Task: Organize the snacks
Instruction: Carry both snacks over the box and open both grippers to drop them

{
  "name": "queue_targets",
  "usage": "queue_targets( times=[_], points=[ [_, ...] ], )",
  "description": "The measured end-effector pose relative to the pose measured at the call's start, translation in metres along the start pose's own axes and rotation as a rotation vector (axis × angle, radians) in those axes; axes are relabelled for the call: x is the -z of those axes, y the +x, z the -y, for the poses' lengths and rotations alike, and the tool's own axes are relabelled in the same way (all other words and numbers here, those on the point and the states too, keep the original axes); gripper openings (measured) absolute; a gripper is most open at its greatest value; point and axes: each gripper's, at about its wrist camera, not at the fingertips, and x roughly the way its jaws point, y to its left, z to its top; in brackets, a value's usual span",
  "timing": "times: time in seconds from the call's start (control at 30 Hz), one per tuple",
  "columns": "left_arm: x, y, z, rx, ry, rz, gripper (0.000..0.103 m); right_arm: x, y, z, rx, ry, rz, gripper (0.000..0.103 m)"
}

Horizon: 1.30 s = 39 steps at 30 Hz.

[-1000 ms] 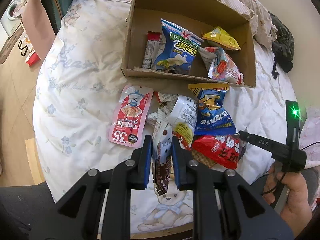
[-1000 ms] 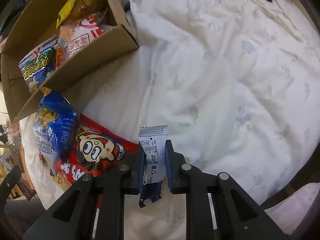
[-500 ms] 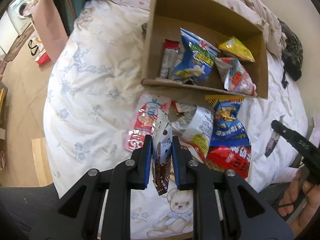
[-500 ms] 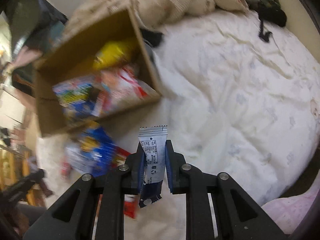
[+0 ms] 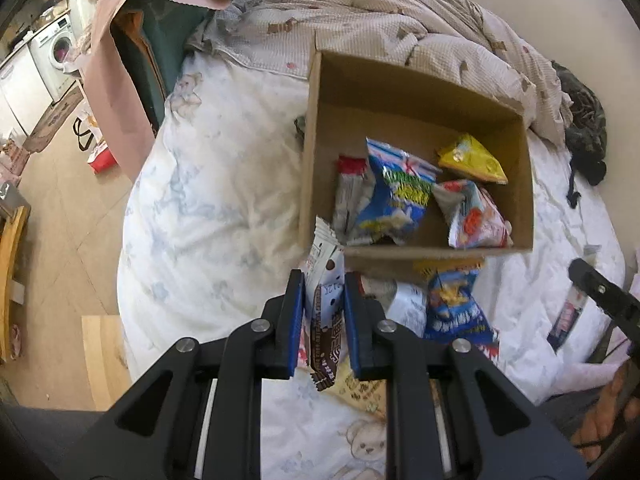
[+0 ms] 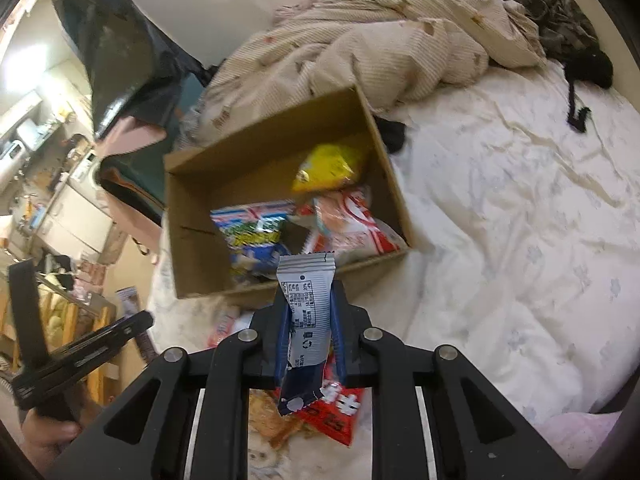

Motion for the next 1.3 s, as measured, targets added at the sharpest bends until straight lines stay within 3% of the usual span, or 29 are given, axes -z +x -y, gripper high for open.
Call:
queue_targets(
  times=[0.27, 0.63, 0.93, 1.03, 1.3],
  points=[
    [-0.049, -0.007, 0.013, 0.021, 0.037, 0.064, 0.016, -0.043, -0.005, -0.013, -0.055, -0.041, 0.054, 0.019],
    [-0.087, 0.024, 0.035, -0.008, 0.114, 0.112, 0.016, -0.079, 0.053, -0.043, -0.066, -0.123, -0.002, 0.019],
    [-0.088, 0.053, 0.045, -0.005, 0.147, 0.101, 0.016, -0.082, 0.093, -0.038, -0.074, -0.137, -0.037, 0.019],
    [-0.088, 0.061, 0.045, 0.002, 0.134, 0.075, 0.016, -0.083, 0.097, -0.034, -0.093, -0.114, -0.037, 0.019],
    [-0.09, 0.061, 0.042, -0.02, 0.124, 0.096, 0.016, -0.079, 0.104, -0.026, -0.096, -0.081, -0.033, 0.019]
  ],
)
